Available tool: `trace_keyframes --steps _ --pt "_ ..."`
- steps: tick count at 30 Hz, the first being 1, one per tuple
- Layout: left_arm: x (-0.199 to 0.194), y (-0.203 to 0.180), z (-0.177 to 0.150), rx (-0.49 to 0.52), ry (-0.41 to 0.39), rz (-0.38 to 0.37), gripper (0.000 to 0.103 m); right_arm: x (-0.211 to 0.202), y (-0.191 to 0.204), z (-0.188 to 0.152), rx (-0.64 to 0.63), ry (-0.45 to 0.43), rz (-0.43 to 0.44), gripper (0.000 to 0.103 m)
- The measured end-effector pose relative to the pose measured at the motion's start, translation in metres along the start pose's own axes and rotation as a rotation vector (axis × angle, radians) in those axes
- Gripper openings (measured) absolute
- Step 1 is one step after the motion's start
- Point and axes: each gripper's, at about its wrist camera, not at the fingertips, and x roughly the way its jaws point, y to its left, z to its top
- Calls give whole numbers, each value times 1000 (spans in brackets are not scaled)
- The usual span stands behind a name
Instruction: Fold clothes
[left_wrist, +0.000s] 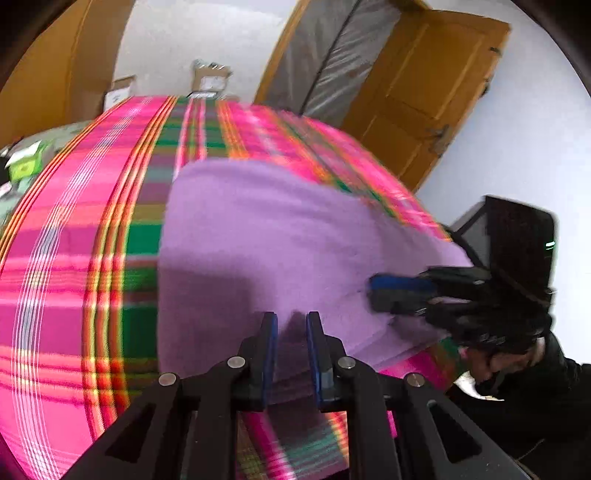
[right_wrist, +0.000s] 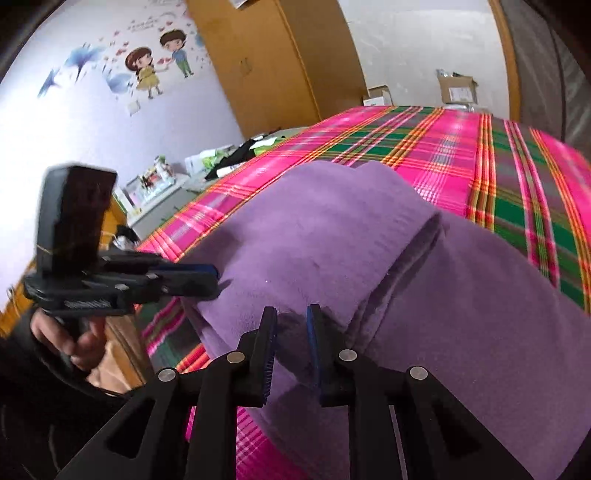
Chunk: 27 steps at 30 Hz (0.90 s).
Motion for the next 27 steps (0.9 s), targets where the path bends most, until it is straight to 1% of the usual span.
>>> trace_keyframes --steps 1,3,5,7,9,11,13,15,17,18,20,22,23,24,25,27 --pt "0 -4 3 13 -8 -6 15 1 -1 -1 5 -2 4 19" --pt "8 -7 5 16 3 -20 15 1 -5 -2 28 -9 16 19" --pt "19 -7 1 12 32 -26 15 -1 -10 -4 55 -17 31 19" --pt "28 -7 -7 11 58 -27 15 -2 -10 -6 54 -36 34 19" --pt "26 -7 -9 14 40 -32 15 -6 -9 -5 38 -42 27 18" --pt "26 -7 -9 10 39 -38 15 -10 -8 2 30 -39 5 18" --pt "28 -6 -10 8 37 -46 15 -20 -10 15 28 -76 -17 19" --pt "27 -5 -11 8 32 -47 16 -19 -15 31 26 -91 -49 19" --pt "26 -3 -14 5 26 -46 16 -10 -28 46 55 -72 -110 15" --pt "25 -3 -15 4 23 -46 16 -5 -36 52 80 -70 -113 10" --pt "24 -2 -16 1 18 -46 16 2 -51 60 125 -70 -116 10" --pt "24 -2 -17 -3 15 -49 16 11 -64 65 158 -52 -146 4" --pt "24 -2 -18 -5 14 -50 16 17 -71 66 178 -31 -164 3" --pt "23 -2 -18 -6 12 -51 16 23 -79 63 206 -5 -168 0" --pt "23 -2 -18 -7 10 -53 16 26 -86 60 234 2 -152 0" --pt "21 -2 -19 -11 9 -54 16 21 -90 57 265 -17 -131 0"
